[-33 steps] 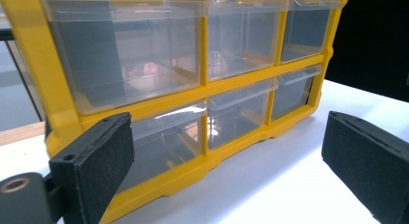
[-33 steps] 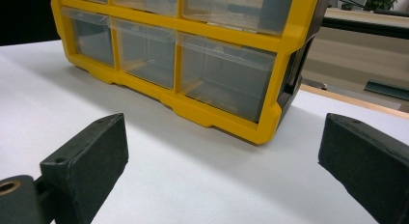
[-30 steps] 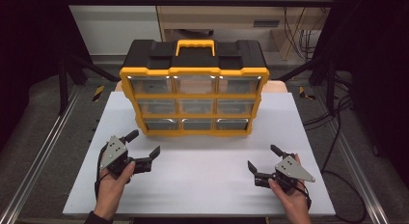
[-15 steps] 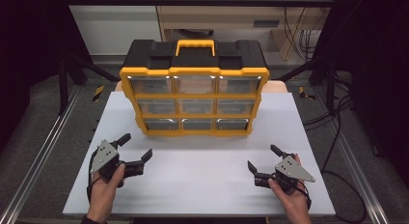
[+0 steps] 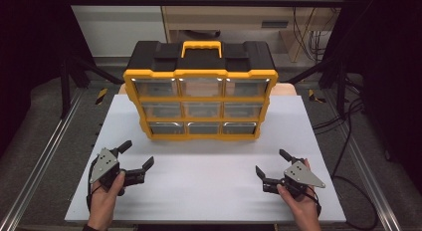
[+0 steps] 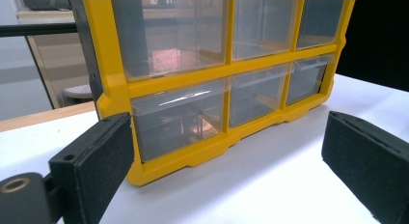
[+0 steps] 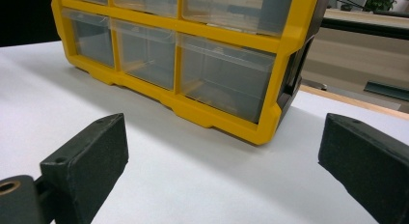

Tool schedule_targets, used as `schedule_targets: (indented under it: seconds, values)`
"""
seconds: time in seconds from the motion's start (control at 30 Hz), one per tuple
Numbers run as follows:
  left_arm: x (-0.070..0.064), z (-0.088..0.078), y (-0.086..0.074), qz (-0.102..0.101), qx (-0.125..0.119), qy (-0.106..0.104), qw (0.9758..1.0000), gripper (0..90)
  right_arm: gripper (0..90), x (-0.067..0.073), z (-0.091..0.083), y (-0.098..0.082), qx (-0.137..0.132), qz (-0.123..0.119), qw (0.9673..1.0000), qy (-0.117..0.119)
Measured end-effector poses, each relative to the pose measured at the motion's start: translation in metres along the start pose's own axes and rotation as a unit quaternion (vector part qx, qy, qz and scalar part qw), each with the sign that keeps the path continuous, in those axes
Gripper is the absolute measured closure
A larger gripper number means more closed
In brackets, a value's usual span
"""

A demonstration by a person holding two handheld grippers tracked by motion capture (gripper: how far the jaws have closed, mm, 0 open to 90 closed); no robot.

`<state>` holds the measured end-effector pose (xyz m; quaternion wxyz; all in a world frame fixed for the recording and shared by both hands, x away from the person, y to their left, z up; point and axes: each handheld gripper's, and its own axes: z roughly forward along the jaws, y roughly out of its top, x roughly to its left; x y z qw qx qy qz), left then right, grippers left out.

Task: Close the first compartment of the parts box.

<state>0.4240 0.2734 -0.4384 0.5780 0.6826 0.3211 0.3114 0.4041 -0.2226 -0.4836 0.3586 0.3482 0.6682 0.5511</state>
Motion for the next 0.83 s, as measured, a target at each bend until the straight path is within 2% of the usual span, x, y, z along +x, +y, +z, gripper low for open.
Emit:
schedule_targets:
  seconds: [0.43,0.63,0.83]
  values:
    - [0.004,0.000,-0.010,-0.003,-0.010,-0.001,0.9999,4.2,3.9,-0.002,-0.002,-0.001,-0.003,0.006,1.0000,-0.006]
    - [0.011,0.000,-0.015,-0.007,-0.021,0.013,0.9997,4.2,3.7,-0.004,-0.002,-0.002,-0.005,0.013,0.9999,-0.010]
    - [0.010,0.006,-0.013,-0.004,-0.025,0.016,0.9995,4.2,3.6,-0.004,0.000,-0.004,-0.002,0.018,0.9998,-0.009]
